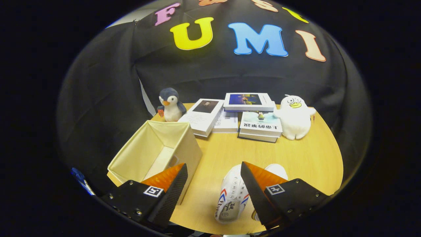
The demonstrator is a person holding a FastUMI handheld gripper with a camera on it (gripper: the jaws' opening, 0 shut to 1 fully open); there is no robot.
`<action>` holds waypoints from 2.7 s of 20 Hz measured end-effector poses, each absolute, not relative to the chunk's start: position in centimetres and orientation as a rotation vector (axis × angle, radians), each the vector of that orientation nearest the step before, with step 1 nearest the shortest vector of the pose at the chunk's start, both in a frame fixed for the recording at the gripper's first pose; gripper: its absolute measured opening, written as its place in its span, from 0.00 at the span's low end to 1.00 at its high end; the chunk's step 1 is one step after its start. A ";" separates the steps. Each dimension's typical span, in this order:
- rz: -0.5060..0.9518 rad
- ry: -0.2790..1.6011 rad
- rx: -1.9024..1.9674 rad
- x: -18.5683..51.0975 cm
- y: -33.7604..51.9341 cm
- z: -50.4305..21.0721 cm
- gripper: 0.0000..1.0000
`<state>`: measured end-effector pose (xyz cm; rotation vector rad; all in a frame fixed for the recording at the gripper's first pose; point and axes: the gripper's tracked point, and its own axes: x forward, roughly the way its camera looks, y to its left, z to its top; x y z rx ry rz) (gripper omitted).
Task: Open the storage box then place both shoes into the box .Put the left shoe in first, then the right shoe, with the right side of both shoes facing outward in a uniform manner.
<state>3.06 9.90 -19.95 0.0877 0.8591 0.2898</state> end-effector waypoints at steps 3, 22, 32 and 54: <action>0.261 0.911 0.063 2.6 8.3 -22.7 0.98; 0.193 1.196 0.145 -1.1 4.7 -33.9 0.78; 0.142 1.229 0.177 -1.4 4.2 -35.4 0.54; 0.171 1.092 0.509 1.8 8.7 -22.6 0.02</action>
